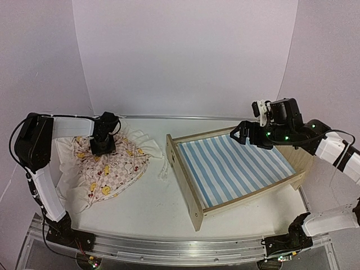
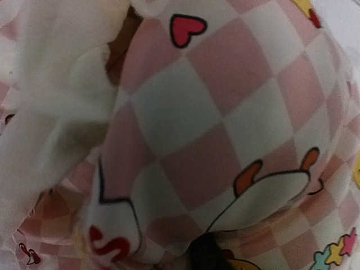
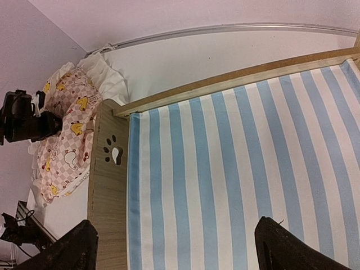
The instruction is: Set up the pet bed
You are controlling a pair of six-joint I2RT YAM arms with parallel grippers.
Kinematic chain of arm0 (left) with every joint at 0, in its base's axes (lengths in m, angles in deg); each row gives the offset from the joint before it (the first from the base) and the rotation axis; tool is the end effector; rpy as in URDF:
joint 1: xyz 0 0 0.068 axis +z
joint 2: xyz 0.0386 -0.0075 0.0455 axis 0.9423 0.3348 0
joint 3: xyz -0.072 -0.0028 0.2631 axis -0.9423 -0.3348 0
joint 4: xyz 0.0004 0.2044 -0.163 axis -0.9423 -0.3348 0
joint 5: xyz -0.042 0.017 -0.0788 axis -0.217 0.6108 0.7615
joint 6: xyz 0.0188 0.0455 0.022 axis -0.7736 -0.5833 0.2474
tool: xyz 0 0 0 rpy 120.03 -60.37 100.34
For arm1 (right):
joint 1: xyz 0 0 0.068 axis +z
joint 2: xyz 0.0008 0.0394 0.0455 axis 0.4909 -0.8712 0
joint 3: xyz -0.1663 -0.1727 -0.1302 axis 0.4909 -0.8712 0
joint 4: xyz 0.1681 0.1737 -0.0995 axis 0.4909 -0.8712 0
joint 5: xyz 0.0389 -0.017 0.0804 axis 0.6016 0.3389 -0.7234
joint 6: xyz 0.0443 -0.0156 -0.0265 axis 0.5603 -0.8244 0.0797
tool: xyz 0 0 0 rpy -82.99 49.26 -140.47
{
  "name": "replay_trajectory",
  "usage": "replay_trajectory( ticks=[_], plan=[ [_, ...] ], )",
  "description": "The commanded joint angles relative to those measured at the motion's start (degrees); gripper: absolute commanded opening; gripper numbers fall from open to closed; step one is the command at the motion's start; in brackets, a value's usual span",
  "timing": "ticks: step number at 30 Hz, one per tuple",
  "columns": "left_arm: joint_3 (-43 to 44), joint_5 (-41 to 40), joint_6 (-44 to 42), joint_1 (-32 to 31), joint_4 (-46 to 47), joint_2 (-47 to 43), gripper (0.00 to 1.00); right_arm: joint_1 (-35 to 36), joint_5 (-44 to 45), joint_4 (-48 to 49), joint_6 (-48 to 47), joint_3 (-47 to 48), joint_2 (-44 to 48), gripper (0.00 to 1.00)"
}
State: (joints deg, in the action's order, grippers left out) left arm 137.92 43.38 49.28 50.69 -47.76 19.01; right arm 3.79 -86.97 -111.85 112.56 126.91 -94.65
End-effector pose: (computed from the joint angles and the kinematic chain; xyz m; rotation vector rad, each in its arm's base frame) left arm 0.3440 -0.1080 0.1805 -0.5021 2.5567 0.2533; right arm 0.2052 0.1369 0.3283 -0.1287 2.2747 0.6581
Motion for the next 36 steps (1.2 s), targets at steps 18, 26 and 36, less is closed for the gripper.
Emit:
replay_trajectory(
  ticks=[18,26,36],
  plan=[
    [31.25,0.36,-21.3,0.15,2.88,-35.4,0.0,0.21,1.37,3.11,-1.76,2.82,-3.36,0.98],
    [24.0,-0.14,-8.64,0.57,-0.47,-35.19,0.0,0.21,1.37,3.23,-1.33,2.62,-2.59,0.98],
    [26.94,46.75,2.12,14.6,9.93,-31.59,0.0,0.21,1.47,2.97,-1.66,3.06,-1.87,0.98]
  ],
)
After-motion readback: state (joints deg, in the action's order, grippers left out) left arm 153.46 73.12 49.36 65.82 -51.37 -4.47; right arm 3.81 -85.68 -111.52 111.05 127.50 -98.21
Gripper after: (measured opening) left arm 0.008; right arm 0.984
